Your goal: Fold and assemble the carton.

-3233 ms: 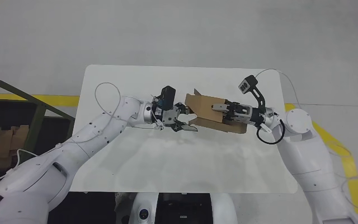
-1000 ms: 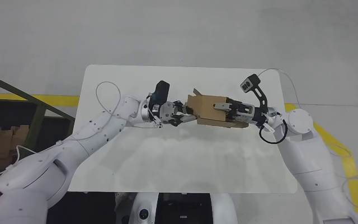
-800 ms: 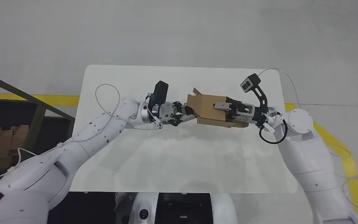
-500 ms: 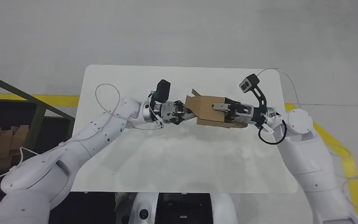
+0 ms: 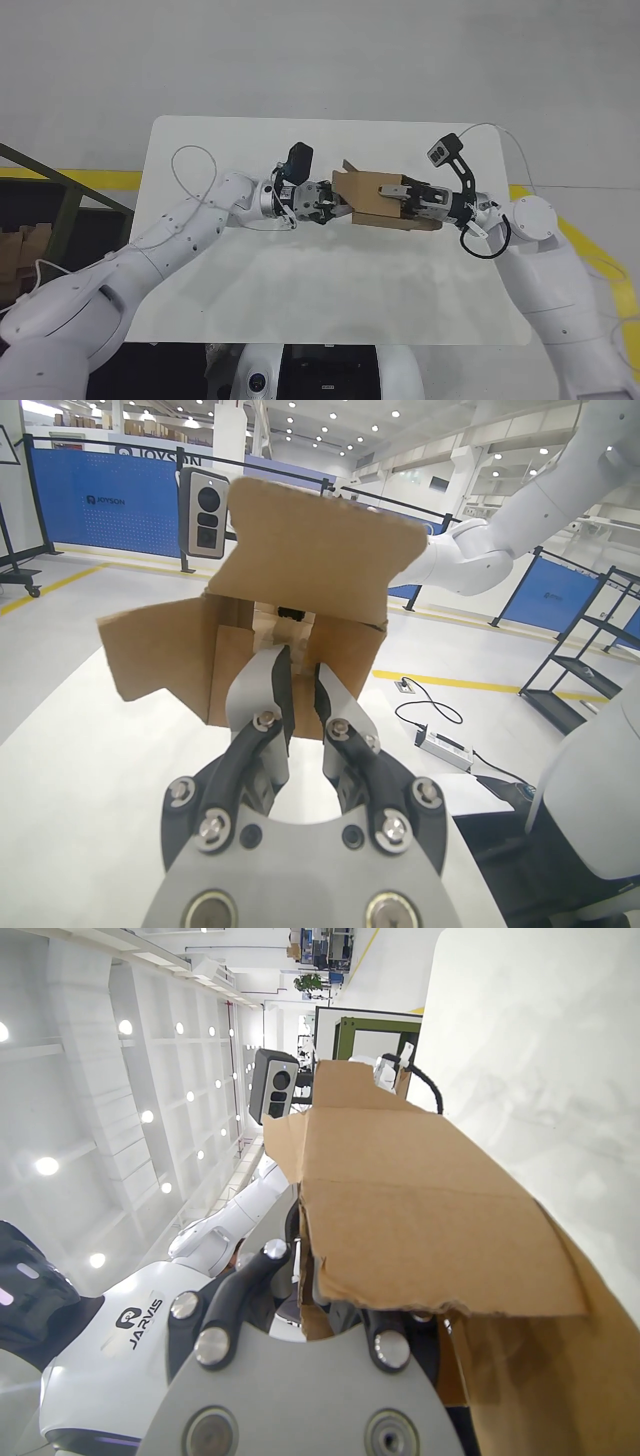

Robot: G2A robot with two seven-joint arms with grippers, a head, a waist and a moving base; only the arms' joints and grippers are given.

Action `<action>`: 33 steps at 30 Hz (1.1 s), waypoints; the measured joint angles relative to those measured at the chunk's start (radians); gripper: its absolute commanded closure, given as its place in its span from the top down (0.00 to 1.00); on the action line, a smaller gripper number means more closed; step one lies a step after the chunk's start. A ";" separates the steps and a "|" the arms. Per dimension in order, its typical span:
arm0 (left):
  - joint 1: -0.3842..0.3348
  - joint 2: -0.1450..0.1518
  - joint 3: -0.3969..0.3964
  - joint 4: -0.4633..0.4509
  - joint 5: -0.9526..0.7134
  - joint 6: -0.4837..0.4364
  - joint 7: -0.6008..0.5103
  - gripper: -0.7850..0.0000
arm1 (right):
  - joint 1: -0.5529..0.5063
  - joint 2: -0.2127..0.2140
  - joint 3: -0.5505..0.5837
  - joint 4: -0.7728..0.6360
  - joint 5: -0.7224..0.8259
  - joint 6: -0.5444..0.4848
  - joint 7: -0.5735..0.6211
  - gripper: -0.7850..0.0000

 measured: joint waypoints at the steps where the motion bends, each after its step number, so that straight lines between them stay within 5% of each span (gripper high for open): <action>1: 0.001 0.001 -0.002 0.000 -0.001 0.000 -0.001 0.24 | 0.000 0.000 0.001 0.001 0.001 -0.001 0.000 0.00; 19: 0.077 0.031 -0.158 0.076 -0.044 0.000 0.086 0.23 | -0.001 0.005 0.004 0.008 -0.010 -0.002 0.053 0.00; 22: 0.086 0.029 -0.183 0.088 -0.081 0.006 0.061 0.43 | 0.003 0.005 -0.006 0.006 -0.020 -0.003 0.075 0.00; 23: 0.088 0.027 -0.190 0.089 -0.093 0.008 0.045 0.56 | 0.005 0.005 -0.010 0.004 -0.027 -0.004 0.084 0.00; 24: 0.089 0.025 -0.194 0.089 -0.102 0.008 0.031 0.85 | 0.006 0.005 -0.014 0.002 -0.033 -0.004 0.089 0.00; 25: 0.089 0.023 -0.197 0.089 -0.112 0.009 0.015 1.00 | 0.008 0.005 -0.018 -0.002 -0.039 -0.005 0.094 0.00; 33: 0.080 -0.001 -0.205 0.086 -0.212 0.000 -0.153 1.00 | 0.017 0.005 -0.040 -0.028 -0.071 -0.005 0.112 0.00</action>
